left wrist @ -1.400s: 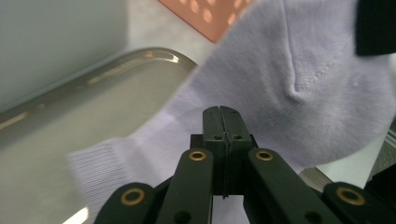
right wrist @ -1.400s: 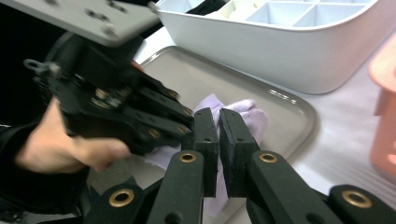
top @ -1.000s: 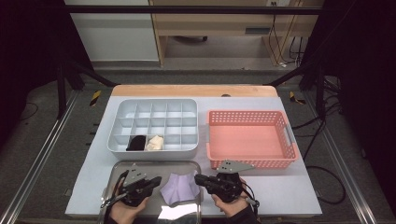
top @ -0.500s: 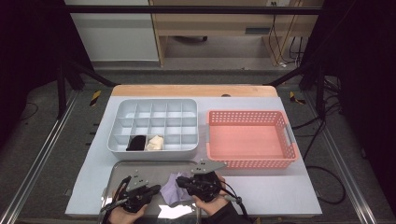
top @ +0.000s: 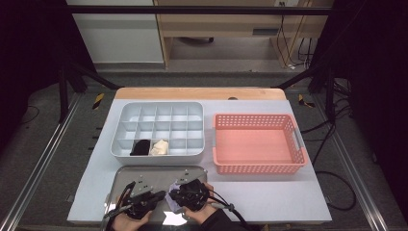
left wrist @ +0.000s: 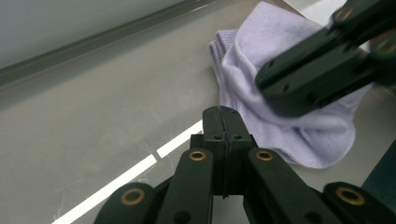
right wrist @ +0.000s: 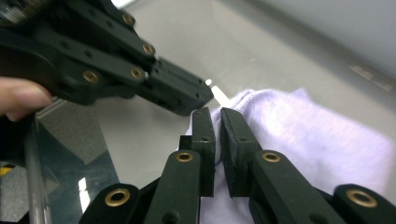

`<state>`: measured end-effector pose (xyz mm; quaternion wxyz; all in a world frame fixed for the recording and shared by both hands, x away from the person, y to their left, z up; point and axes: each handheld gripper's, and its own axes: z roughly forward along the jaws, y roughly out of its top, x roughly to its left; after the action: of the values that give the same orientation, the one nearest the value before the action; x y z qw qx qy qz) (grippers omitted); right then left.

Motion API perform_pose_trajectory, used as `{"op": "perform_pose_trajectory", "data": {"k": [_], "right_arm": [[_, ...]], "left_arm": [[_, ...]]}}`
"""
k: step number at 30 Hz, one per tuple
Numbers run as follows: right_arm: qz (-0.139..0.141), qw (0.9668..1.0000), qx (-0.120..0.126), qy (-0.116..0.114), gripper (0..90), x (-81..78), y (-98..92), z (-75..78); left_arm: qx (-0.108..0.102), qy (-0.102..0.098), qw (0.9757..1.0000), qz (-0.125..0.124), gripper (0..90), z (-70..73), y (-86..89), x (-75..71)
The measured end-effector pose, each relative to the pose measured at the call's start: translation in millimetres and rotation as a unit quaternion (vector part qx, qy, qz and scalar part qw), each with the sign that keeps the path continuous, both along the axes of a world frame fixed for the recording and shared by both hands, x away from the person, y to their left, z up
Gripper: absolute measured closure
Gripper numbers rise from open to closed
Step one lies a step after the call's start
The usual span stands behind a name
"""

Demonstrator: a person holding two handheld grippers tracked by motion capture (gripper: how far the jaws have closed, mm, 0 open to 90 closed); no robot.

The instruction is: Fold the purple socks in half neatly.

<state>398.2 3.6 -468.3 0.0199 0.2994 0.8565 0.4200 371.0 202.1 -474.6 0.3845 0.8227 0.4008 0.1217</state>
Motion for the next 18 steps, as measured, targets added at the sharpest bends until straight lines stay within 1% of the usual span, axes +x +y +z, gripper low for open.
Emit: {"op": "perform_pose_trajectory", "data": {"k": [3, 5, 9, 11, 14, 16, 18], "right_arm": [[0.004, 1.0, 0.002, 0.002, 82.0, -0.2, 0.6, -1.3], [0.005, 0.9999, 0.013, 0.003, 76.0, -1.1, -2.4, 3.2], [0.004, 0.9994, 0.032, -0.014, 73.6, -3.3, -14.1, 16.2], [-0.003, 0.9991, 0.038, -0.016, 74.0, -4.3, -21.8, 21.1], [-0.011, 0.999, 0.036, -0.023, 76.2, -6.0, -33.1, 23.6], [-0.026, 0.9987, 0.032, -0.029, 76.2, -6.6, -43.6, 23.8], [-0.038, 0.9982, 0.032, -0.033, 75.6, -6.3, -52.2, 23.6]], "left_arm": [[0.0, -0.002, 1.0, -0.002, 89.4, 0.6, -0.1, -0.5], [0.0, -0.002, 1.0, -0.001, 89.4, 1.0, 0.2, -0.5], [0.0, -0.003, 1.0, 0.0, 89.4, 1.2, 0.7, -0.3], [-0.001, -0.004, 1.0, 0.0, 89.3, 1.4, 0.5, -0.5], [-0.004, -0.006, 1.0, 0.004, 89.4, 3.0, 1.6, -0.8], [-0.012, -0.011, 0.9998, 0.008, 89.4, 6.3, 3.4, -1.0], [-0.023, -0.02, 0.9995, 0.011, 89.4, 12.6, 4.9, -1.2]]}}
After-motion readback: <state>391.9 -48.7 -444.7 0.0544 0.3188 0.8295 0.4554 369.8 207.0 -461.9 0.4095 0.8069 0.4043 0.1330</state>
